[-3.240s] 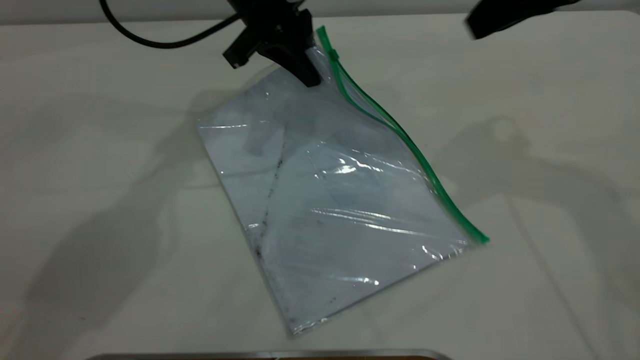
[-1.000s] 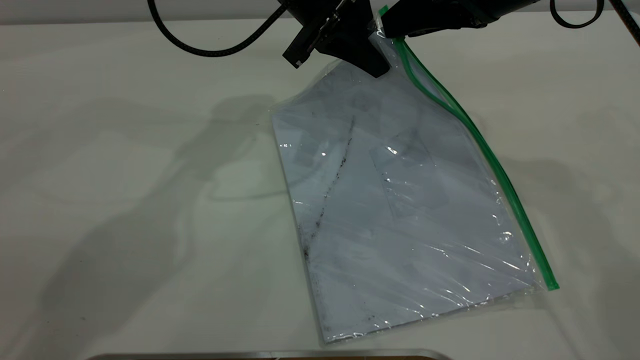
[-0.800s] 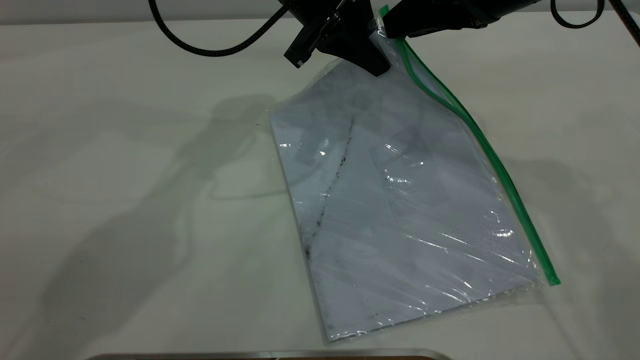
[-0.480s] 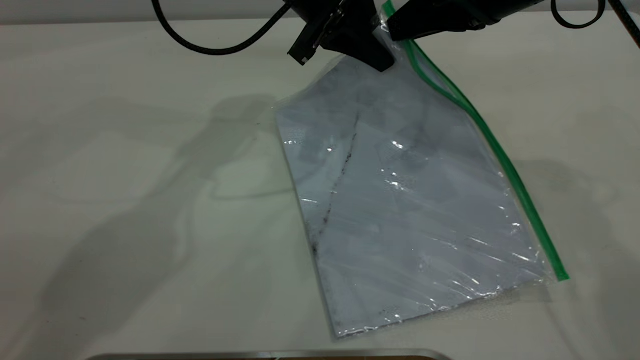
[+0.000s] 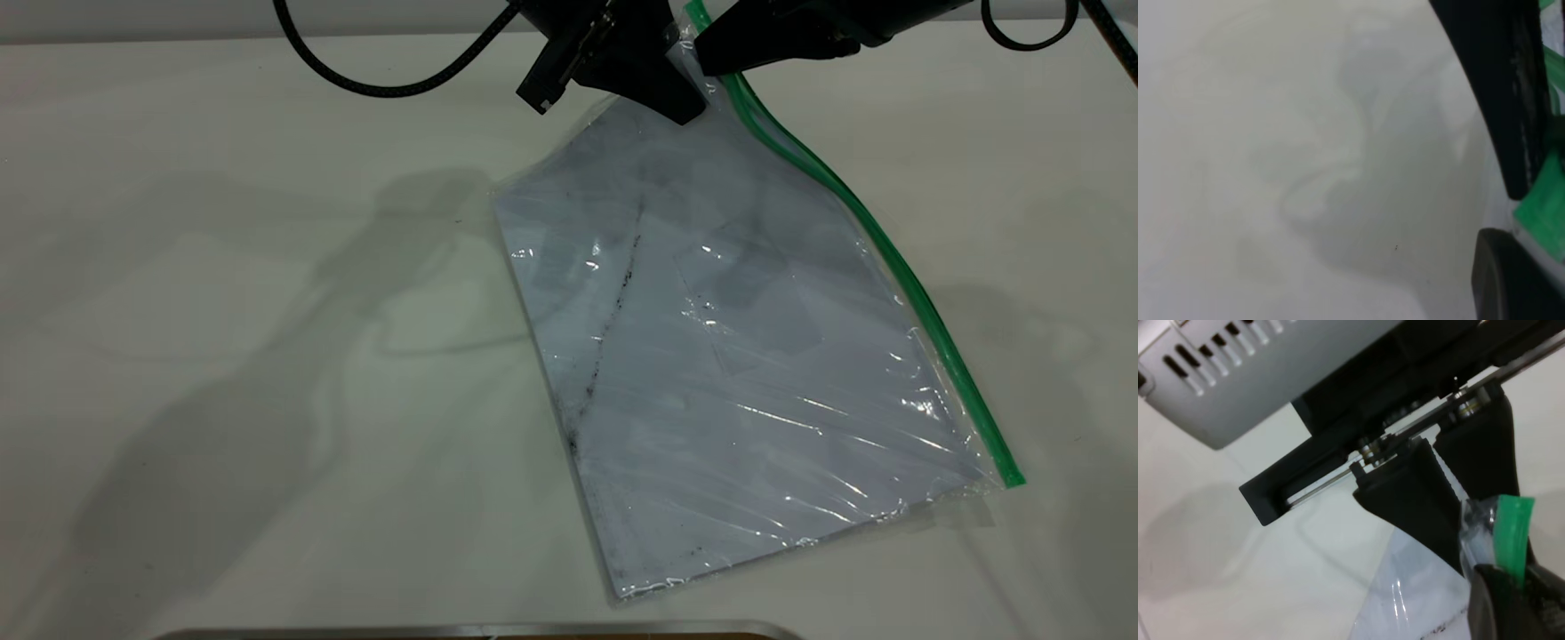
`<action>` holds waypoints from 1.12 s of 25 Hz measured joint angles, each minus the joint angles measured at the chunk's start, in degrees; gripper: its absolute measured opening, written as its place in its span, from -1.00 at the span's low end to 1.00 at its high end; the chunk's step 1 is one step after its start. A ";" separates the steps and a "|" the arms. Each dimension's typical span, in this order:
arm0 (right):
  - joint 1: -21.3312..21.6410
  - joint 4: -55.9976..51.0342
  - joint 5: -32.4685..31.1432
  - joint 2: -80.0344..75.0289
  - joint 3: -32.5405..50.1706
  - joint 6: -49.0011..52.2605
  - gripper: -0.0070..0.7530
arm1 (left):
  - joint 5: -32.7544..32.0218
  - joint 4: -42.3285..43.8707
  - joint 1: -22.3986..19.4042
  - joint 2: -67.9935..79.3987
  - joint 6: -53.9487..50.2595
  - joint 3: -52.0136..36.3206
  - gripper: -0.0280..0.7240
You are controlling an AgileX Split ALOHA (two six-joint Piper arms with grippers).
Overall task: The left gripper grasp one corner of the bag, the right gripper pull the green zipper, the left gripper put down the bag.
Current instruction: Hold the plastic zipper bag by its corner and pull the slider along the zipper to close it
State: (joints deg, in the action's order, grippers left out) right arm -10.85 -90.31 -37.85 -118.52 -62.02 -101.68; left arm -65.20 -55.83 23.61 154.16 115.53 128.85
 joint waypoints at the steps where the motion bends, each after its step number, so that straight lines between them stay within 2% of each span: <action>1: 0.00 0.05 0.04 0.00 0.00 0.00 -0.89 | 0.00 0.05 0.00 0.00 -0.39 0.00 -0.78; 16: -0.50 6.07 4.07 0.00 -0.56 2.92 -0.89 | -1.14 -0.93 -1.53 0.23 -3.08 0.00 -0.78; 28: -0.54 8.98 4.85 0.00 -0.67 4.56 -0.89 | -1.23 -1.08 -1.53 0.27 -3.24 0.00 -0.78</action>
State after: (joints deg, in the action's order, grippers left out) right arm -11.39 -81.33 -32.99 -118.52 -62.69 -97.12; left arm -66.44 -56.91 22.07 154.43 112.29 128.85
